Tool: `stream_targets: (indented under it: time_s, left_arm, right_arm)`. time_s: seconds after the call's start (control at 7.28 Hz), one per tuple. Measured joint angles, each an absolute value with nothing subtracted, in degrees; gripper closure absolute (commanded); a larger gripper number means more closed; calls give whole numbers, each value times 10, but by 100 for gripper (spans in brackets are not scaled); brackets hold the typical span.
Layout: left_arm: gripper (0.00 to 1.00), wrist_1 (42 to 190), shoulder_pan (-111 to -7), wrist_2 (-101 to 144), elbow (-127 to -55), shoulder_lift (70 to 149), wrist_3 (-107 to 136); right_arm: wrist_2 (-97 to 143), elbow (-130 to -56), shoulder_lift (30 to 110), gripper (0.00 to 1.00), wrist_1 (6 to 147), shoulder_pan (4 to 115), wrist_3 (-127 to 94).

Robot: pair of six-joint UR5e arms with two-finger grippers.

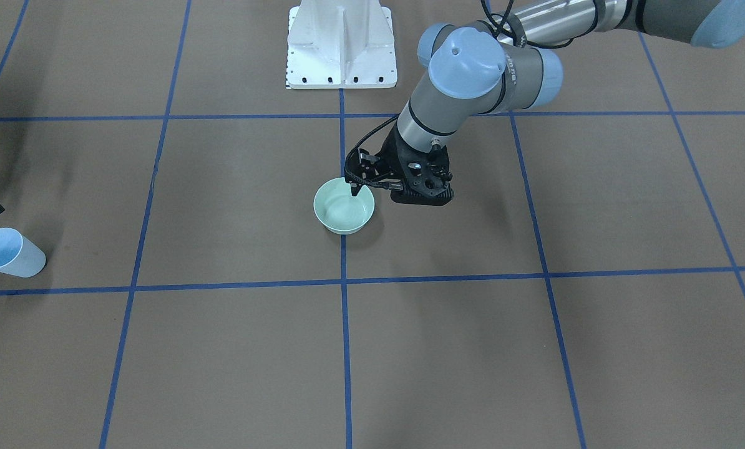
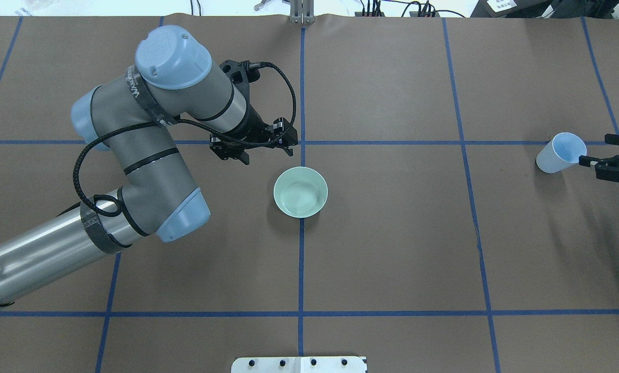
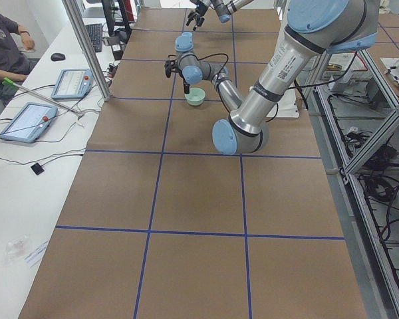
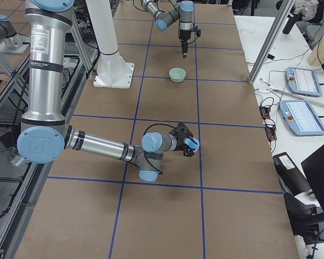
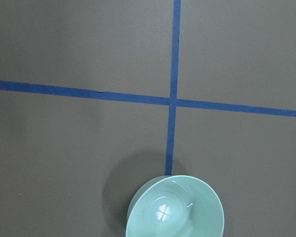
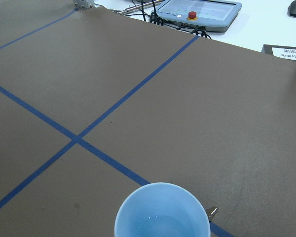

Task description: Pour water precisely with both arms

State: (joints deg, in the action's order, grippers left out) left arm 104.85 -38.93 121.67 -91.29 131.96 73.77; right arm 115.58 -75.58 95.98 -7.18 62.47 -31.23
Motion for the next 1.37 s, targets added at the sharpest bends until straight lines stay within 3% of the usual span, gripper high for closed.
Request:
stream_targets:
  time_s: [1.37]
  left_arm:
    - [1,1049,-389,1216,-914,1318,747]
  right_arm:
    - [1104,-704,931,3,-78,577,-307]
